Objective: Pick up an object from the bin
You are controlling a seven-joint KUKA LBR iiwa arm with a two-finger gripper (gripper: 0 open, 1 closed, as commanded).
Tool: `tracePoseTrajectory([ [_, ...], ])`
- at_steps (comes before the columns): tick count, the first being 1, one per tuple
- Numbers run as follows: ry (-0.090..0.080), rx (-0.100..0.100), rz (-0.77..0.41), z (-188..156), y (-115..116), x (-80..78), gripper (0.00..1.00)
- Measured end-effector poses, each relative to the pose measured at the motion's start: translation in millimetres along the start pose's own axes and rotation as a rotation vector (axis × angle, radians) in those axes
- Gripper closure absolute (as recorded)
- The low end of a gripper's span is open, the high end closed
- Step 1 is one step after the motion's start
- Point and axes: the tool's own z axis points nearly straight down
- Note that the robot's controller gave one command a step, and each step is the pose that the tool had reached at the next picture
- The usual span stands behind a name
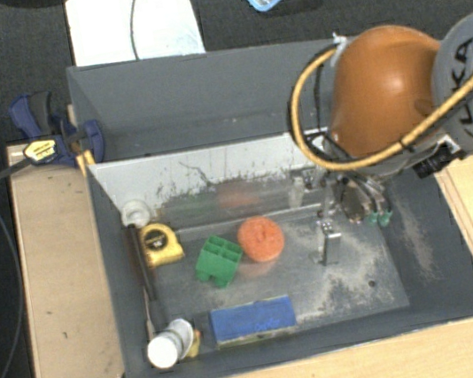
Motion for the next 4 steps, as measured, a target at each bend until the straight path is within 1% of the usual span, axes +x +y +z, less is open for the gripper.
tracePoseTrajectory([
  [1,-0.007,0.0,0.002,-3.3,-0.3,-1.4,0.0],
  [2,-0.013,-0.001,-0.049,55.3,25.3,9.7,0.0],
  [3,-0.016,-0.003,0.166,68.9,67.2,-8.5,0.0],
  [4,-0.012,-0.003,0.282,87.4,70.7,-30.3,0.0],
])
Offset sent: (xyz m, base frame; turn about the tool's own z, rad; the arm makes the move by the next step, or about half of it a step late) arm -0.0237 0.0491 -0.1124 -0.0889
